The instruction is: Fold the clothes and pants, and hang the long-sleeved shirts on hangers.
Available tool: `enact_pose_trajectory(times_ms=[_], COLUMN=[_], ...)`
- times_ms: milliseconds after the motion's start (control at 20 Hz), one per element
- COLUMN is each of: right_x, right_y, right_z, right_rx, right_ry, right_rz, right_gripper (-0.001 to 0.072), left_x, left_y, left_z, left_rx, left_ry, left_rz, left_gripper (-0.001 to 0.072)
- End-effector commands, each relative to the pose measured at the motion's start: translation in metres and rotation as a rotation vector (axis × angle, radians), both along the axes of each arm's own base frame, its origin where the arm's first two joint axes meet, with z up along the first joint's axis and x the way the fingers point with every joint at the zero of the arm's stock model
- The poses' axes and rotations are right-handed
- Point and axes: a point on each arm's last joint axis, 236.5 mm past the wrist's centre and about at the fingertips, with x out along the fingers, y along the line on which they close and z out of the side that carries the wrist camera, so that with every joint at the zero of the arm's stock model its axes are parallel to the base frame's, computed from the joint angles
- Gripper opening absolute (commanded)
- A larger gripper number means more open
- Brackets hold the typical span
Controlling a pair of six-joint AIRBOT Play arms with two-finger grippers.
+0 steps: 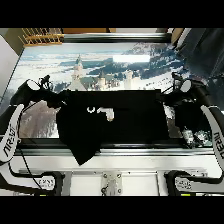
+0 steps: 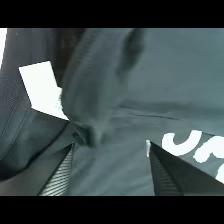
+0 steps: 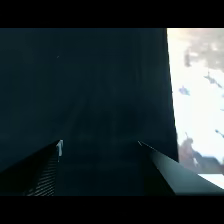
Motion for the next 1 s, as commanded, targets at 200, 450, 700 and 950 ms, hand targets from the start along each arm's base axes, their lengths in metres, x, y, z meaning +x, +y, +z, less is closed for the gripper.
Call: enact_pose_trajectory(times_ms=[200,450,700,950], right_x=[-0.135,-0.209,-0.194,-0.171], right_y=[-0.054,-0.04,-0.017,-0.012], right_z=[0.019,-0.051,-0.078,-0.08], right_rx=[-0.01,0.25,0.373,0.32], right_ry=[0.139,0.249,0.149,0.043], right_rz=[-0.152,-0.553,-0.671,-0.609], right_gripper=[0.051,0.0509,0.0508,0.0507], left_x=[-0.074,-0.133,-0.145,-0.143], left_y=[-0.008,-0.035,-0.042,-0.039], left_z=[0.036,0.012,0.015,0.021], left_rx=[0.098,0.093,0.093,0.096], left_ry=[-0.045,-0.002,-0.04,-0.06], left_rz=[-0.082,-0.148,-0.159,-0.148], left_gripper=[0.0475,0.0475,0.0475,0.0475])
